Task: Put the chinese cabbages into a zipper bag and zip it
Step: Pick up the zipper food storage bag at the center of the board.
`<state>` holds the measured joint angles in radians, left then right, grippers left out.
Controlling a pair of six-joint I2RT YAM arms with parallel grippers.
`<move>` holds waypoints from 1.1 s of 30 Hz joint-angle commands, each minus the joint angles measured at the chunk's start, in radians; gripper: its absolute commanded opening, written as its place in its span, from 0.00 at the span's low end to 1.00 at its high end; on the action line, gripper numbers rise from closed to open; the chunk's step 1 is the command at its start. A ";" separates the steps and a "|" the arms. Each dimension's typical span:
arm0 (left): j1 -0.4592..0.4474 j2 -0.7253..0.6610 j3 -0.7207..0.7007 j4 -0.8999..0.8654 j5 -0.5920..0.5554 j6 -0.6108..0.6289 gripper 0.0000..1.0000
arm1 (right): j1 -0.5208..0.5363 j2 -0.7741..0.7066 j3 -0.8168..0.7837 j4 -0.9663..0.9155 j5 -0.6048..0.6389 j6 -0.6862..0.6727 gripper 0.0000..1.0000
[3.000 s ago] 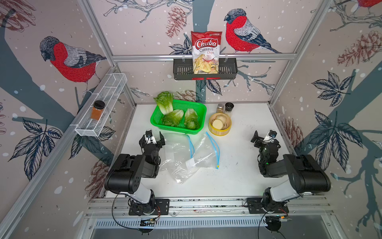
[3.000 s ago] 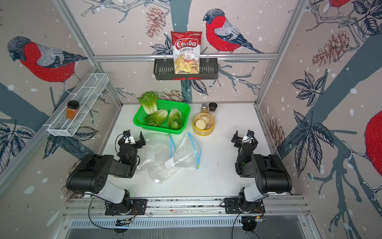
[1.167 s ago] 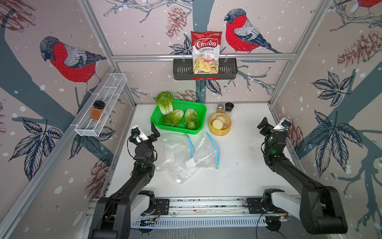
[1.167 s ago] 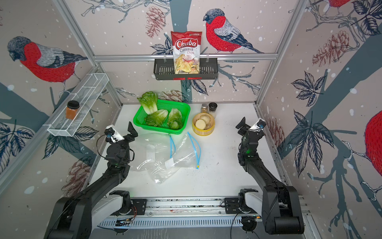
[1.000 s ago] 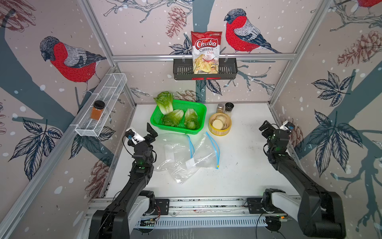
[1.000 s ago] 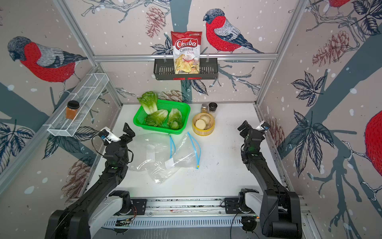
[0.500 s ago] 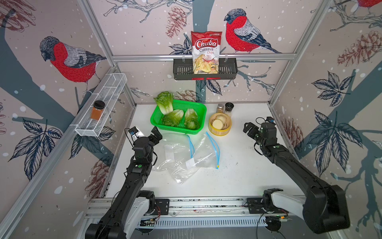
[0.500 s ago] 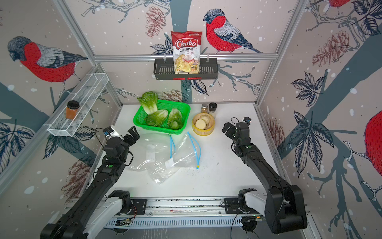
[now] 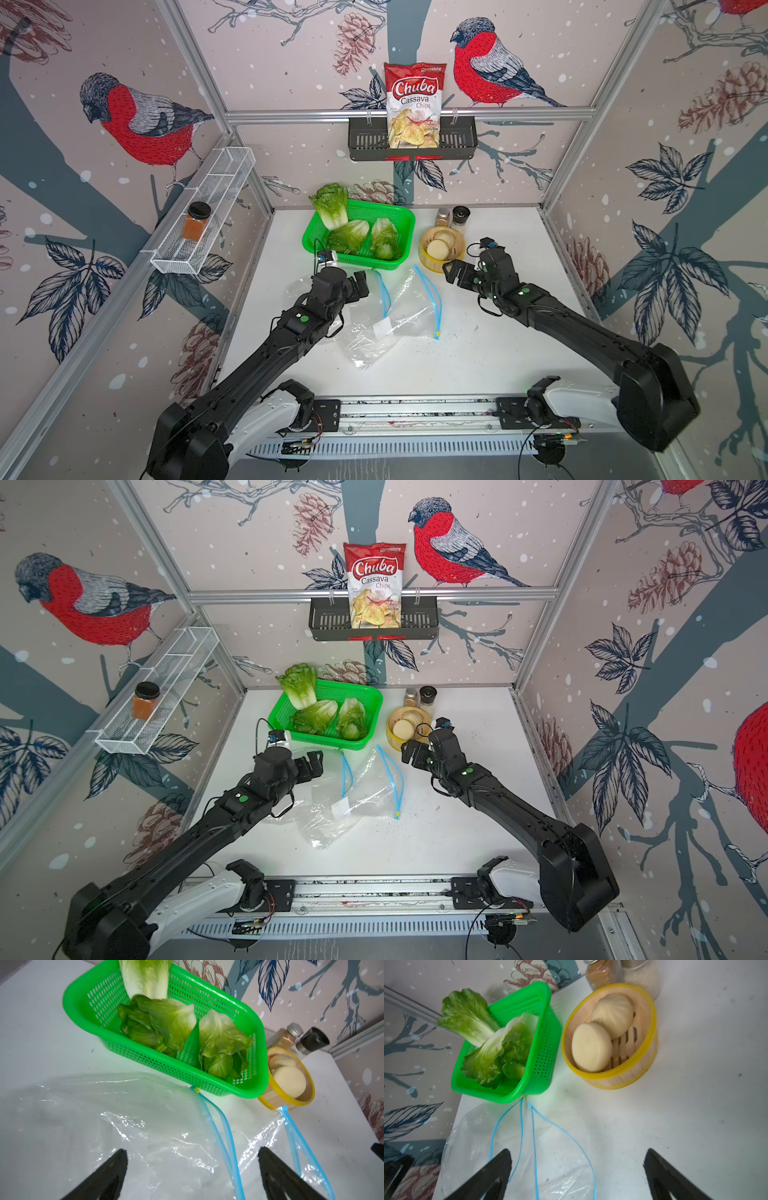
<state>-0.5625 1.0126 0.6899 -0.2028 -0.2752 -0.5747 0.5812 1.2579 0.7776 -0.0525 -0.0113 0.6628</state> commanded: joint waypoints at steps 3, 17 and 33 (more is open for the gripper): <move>-0.127 0.125 0.079 -0.102 -0.123 0.004 0.96 | 0.050 0.030 -0.017 0.065 -0.027 0.040 1.00; -0.234 0.564 0.351 -0.274 -0.260 0.002 0.92 | 0.025 0.034 -0.046 0.121 -0.046 0.074 1.00; -0.243 0.729 0.419 -0.347 -0.418 -0.059 0.57 | 0.005 0.024 -0.065 0.157 -0.101 0.070 1.00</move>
<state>-0.8032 1.7409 1.1027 -0.5312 -0.6579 -0.6224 0.5873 1.2770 0.7136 0.0738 -0.0898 0.7330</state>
